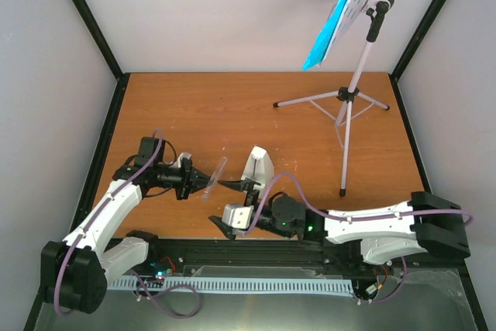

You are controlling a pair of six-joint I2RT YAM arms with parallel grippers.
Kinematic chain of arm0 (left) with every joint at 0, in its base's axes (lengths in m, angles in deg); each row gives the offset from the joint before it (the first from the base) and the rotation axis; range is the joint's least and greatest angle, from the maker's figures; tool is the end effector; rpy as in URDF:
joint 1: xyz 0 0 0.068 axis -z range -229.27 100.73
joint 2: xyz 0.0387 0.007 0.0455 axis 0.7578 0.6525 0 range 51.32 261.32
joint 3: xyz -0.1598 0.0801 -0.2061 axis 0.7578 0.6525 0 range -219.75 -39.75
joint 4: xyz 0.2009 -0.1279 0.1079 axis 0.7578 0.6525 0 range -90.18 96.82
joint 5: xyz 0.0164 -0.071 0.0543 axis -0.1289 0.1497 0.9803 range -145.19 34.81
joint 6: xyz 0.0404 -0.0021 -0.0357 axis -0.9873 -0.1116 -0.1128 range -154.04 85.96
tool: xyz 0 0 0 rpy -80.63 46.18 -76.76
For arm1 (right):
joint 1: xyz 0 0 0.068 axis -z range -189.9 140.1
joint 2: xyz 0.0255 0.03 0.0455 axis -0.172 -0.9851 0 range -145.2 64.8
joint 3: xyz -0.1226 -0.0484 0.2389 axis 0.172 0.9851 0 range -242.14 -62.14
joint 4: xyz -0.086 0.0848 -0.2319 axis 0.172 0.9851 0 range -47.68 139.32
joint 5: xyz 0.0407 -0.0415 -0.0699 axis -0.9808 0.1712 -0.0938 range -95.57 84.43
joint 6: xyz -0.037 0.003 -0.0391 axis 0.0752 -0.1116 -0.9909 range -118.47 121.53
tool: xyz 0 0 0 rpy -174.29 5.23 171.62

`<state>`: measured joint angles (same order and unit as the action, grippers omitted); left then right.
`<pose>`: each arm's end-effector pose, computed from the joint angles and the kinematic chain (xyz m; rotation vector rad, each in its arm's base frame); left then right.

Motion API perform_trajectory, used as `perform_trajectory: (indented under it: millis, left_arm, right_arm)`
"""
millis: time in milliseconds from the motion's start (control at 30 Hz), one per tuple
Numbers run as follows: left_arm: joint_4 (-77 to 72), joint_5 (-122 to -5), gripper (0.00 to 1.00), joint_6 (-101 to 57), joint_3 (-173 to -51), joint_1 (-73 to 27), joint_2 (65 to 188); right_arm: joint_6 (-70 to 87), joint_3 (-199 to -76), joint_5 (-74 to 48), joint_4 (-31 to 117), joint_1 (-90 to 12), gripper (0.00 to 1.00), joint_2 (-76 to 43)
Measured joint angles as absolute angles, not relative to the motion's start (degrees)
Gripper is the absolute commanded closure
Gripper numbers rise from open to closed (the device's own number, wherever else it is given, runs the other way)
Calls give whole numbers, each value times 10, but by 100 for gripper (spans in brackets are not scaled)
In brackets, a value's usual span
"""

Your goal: Pack up the instrument practice props

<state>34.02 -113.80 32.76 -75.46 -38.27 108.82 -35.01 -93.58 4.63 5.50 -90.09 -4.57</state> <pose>0.1705 -0.0642 0.2242 0.7815 -2.3828 1.5543 0.0515 0.2612 0.2552 -1.2904 0.9597 0.4515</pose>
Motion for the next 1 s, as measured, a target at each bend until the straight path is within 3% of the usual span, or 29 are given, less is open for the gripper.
perform_trajectory:
  millis: [667,1000]
  left_arm:
    - [374,-1142,100,334,-765,-383,1093]
    - [374,-1137,97,334,-770,-384,1098]
  right_arm:
    - [-477,-1017,207,-4,-918,33,-207]
    - [-496,-1042,245,-21,-919,55,-238]
